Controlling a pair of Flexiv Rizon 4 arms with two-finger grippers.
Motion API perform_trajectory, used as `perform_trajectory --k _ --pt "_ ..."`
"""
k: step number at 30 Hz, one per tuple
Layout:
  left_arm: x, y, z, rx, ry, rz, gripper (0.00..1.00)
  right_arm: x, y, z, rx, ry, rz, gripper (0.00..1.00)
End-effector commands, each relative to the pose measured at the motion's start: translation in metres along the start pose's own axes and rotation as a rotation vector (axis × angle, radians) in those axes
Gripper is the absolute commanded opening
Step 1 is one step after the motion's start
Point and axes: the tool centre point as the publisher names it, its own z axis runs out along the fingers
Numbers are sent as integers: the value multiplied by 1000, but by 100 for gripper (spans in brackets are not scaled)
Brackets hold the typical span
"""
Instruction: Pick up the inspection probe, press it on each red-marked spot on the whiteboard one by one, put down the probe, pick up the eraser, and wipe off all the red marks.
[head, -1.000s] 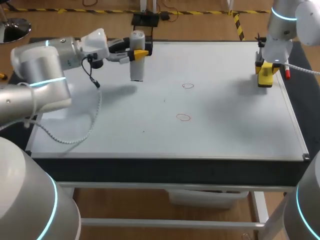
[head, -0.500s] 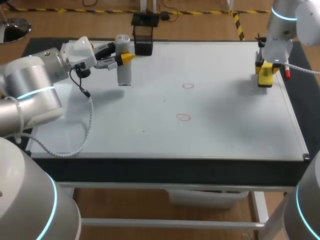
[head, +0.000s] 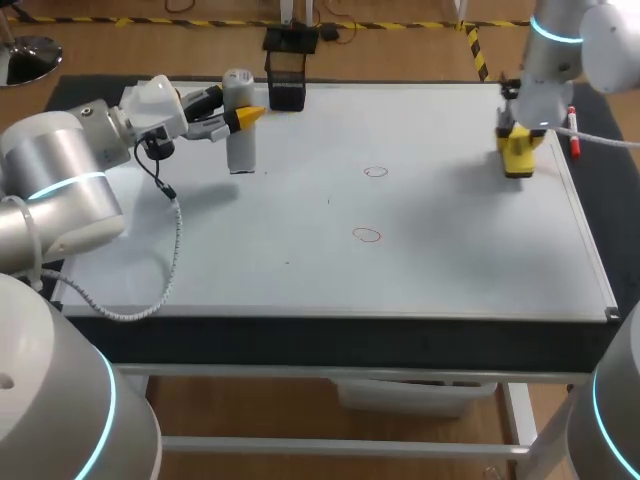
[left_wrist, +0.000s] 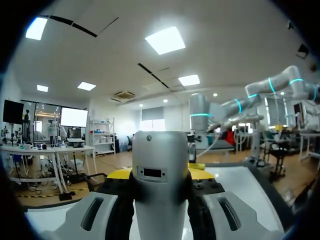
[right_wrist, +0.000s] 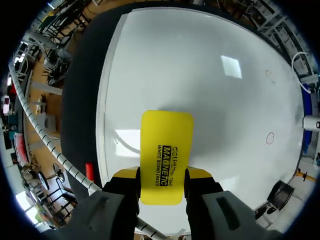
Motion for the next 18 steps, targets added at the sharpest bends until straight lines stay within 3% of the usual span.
perform_trajectory --k 1,7,18 --pt "1 0 0 4 -7 2 0 -42 7 -2 5 17 -56 0" --pt "1 0 0 4 -7 2 0 -108 15 -6 10 -11 -176 0" --pt "1 0 0 4 -7 2 0 -199 15 -4 1 -30 -266 0"
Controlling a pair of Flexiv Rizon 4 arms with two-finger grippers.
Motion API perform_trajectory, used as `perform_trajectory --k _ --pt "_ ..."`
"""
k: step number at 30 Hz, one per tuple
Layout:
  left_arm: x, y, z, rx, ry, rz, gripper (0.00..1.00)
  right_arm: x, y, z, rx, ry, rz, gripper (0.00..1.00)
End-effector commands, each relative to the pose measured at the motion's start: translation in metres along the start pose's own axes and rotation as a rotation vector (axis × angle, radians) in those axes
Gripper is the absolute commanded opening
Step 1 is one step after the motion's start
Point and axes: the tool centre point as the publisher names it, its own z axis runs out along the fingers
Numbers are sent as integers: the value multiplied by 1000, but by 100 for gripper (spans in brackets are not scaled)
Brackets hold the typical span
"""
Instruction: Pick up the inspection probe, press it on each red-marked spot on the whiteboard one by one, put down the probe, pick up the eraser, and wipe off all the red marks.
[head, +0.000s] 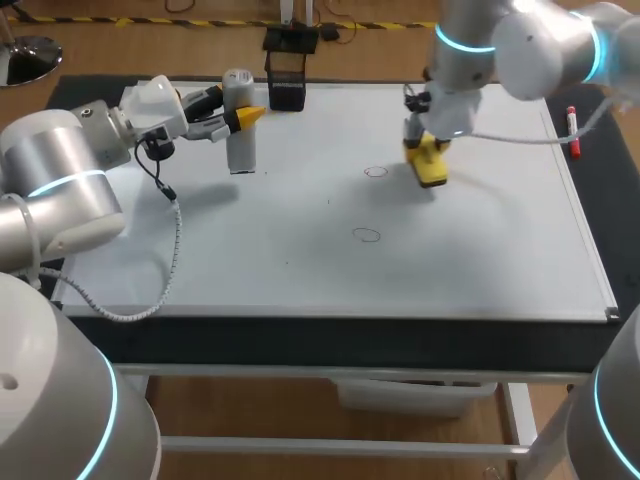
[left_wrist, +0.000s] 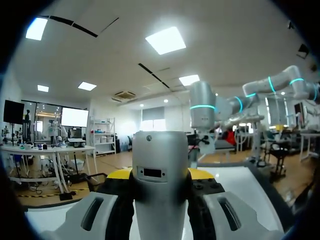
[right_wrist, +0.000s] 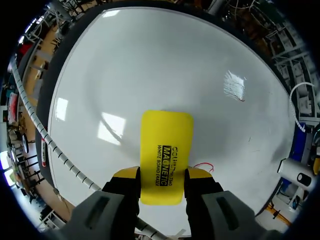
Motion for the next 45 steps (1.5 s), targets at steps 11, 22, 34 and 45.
perform_trajectory --k 11,22,34,45 --pt "0 0 1 4 -2 2 0 -66 -27 17 -35 15 0 0" --pt "0 0 1 4 -2 2 0 -81 -44 28 -57 -1 50 0" --pt "0 0 1 4 -2 2 0 -78 -48 40 -59 -27 73 0" --pt "0 0 1 4 -2 2 0 -55 -45 44 -41 -13 129 0"
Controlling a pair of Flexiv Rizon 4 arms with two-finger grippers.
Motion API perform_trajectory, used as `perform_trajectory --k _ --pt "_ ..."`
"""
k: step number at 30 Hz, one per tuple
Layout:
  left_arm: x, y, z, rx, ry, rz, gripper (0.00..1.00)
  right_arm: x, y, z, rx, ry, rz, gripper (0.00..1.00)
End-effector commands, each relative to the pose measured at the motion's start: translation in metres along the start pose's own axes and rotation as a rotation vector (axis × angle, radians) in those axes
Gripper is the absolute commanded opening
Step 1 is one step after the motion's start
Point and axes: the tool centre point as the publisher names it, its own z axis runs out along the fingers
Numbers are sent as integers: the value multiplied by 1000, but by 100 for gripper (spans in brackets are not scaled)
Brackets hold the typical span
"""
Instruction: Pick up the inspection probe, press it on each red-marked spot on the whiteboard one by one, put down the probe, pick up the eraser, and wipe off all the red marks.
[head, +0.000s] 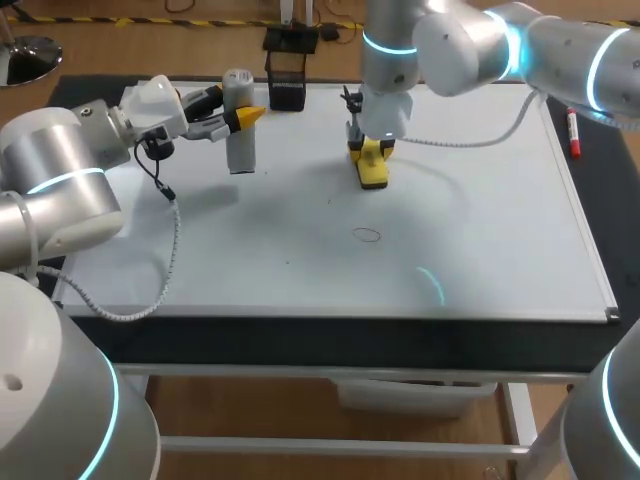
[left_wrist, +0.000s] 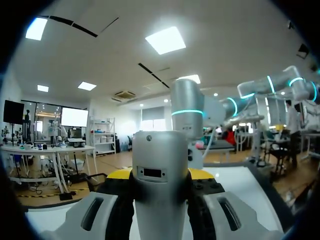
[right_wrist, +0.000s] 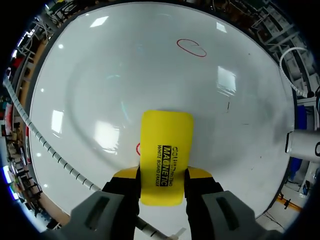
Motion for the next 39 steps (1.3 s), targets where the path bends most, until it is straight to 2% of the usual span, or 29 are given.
perform_trajectory --k 1,13,21,29,39 --pt "0 1 1 6 -3 2 0 15 1 3 13 -8 14 0" --pt "0 1 1 6 -3 2 0 58 0 -2 34 -10 88 0" --pt "0 1 1 6 -3 2 0 66 2 -11 64 34 104 0" --pt "0 1 1 6 -3 2 0 40 17 -24 61 7 53 0" --pt "0 1 1 6 -3 2 0 -2 31 -18 38 -2 -50 0"
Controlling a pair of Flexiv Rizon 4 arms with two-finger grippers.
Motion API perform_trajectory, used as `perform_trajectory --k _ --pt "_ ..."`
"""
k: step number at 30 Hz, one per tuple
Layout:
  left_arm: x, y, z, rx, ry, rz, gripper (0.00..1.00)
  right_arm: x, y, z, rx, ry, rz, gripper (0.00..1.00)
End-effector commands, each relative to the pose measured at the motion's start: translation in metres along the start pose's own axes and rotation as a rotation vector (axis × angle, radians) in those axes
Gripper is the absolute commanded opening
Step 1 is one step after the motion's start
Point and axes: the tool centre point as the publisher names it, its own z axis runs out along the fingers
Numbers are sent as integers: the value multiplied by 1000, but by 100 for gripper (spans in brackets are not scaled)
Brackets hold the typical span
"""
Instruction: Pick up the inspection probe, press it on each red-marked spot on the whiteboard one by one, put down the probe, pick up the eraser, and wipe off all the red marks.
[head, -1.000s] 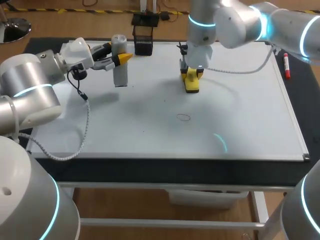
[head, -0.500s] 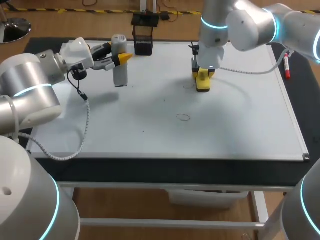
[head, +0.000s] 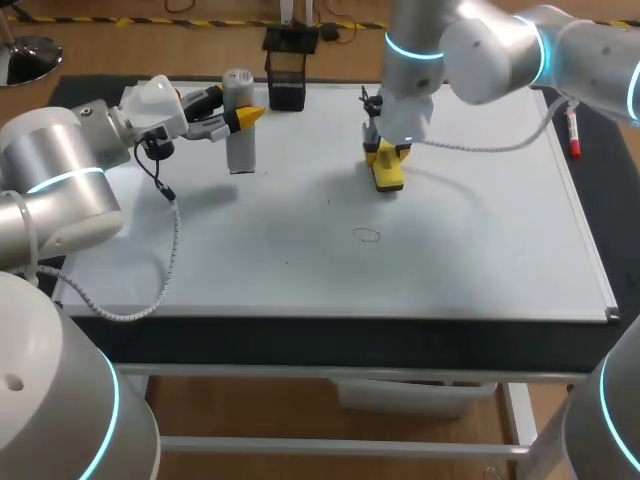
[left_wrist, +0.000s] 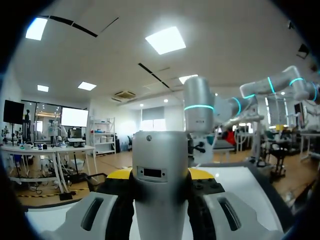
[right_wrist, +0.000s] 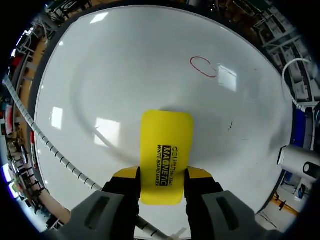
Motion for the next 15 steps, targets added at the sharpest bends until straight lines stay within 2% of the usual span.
perform_trajectory --k 1,8,15 --pt "0 1 1 6 -3 3 0 -14 1 3 -5 10 -15 0" --pt "0 1 1 6 -3 3 0 -27 3 11 -23 10 -44 0" --pt "0 1 1 6 -3 3 0 -26 3 21 -48 17 -49 0"
